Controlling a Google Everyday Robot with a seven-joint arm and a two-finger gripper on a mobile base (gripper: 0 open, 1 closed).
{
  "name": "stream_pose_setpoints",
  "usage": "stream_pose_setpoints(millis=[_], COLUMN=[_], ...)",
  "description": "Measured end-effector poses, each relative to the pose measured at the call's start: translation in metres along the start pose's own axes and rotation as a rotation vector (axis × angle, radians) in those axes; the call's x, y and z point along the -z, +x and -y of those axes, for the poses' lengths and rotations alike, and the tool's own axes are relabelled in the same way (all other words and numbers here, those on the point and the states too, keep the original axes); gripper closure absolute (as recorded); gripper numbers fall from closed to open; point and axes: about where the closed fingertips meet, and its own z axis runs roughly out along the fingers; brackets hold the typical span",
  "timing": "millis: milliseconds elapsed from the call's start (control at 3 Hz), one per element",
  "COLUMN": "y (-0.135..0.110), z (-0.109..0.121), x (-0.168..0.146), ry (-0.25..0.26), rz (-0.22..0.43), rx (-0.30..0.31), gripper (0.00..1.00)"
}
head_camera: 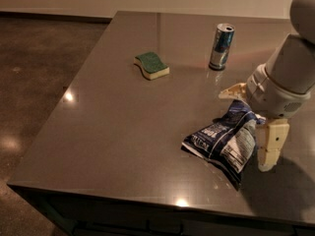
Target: Pick blue chip bag
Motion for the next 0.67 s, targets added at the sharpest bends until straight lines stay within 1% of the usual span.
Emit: stream_pose_setpoints(millis=[333, 667], y=[-0.0030, -0.0050], z=[-0.0022, -0.0034], x=[-0.0076, -0.0091], ry=[-0.014, -0.020], rz=[0.006, 0.012], rx=[0.014, 0.021], gripper=[0.18, 0.41])
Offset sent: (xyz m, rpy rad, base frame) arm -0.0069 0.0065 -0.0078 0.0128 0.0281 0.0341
